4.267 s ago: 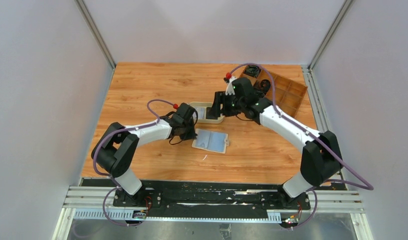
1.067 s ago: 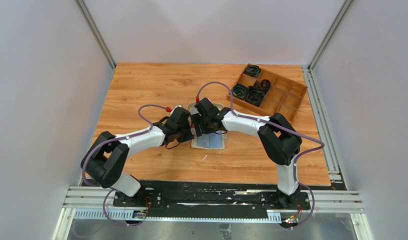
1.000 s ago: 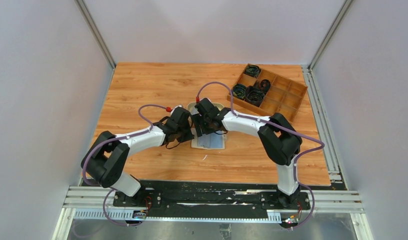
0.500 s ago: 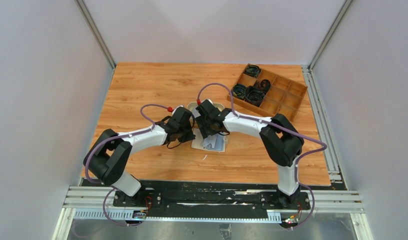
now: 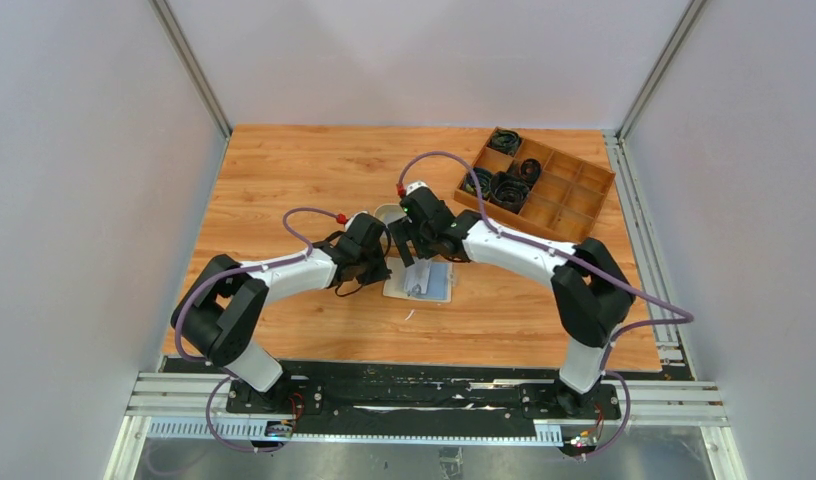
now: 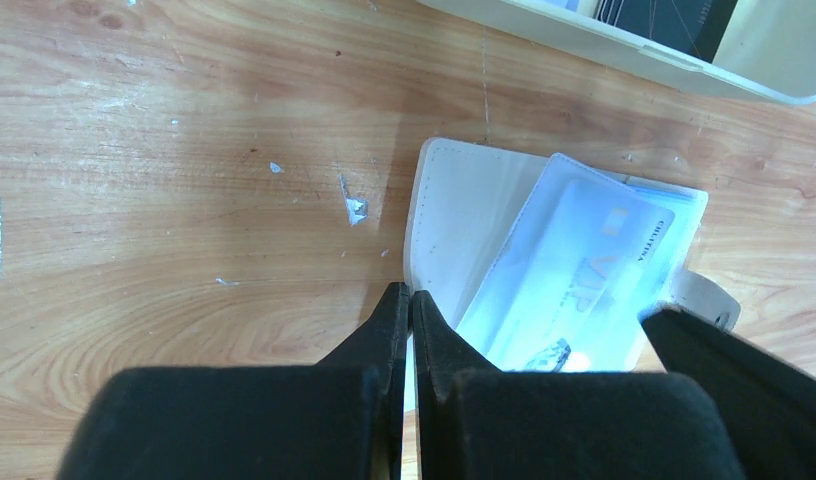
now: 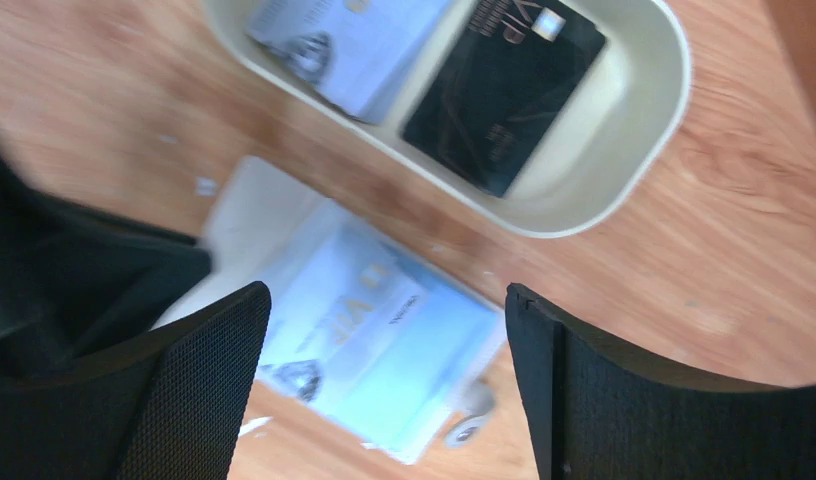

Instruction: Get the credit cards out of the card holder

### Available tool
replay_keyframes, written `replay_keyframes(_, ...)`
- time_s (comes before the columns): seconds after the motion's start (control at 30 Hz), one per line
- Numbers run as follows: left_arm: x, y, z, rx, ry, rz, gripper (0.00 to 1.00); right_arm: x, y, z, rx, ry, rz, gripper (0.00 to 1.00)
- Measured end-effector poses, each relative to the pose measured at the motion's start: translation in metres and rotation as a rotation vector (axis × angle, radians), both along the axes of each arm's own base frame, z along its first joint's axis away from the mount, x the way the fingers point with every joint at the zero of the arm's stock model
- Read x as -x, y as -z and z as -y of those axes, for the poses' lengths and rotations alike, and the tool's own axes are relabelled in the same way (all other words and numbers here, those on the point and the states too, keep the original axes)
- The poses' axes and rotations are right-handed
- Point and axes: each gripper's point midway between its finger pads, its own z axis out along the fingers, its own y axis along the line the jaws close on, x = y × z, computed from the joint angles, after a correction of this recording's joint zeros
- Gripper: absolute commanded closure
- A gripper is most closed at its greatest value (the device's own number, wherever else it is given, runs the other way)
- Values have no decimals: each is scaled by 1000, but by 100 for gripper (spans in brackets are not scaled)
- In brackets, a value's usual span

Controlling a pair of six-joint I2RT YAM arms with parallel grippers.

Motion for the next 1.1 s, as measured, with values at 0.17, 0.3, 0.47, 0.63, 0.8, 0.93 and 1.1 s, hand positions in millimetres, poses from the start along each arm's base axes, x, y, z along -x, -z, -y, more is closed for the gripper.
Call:
replay_keyframes(0.17, 0, 1, -1, -8, -1, 1, 100, 8, -25, -6, -295, 1, -52, 10)
replay_keyframes(0.3, 0, 1, -2, -13, -3, 1, 100, 17, -9, 5, -465, 40, -152, 12)
replay_keyframes(0.47, 0, 1, -2, -13, -1, 1, 100, 45, 13, -7, -600, 18, -295, 19)
replay_keyframes(0.63, 0, 1, -3, -15, 0, 2, 100, 50, 16, -24, -747, 8, -359, 30)
replay_keyframes(0.8, 0, 1, -3, -16, 1, 2, 100, 46, 30, -25, -804, 59, -407, 32)
replay_keyframes(0.93, 0, 2, -3, -17, 3, 2, 100, 43, 31, -21, -830, 92, -416, 32)
replay_keyframes(1.1, 0, 2, -3, -22, 4, 5, 100, 40, 30, -22, -850, 108, -419, 32)
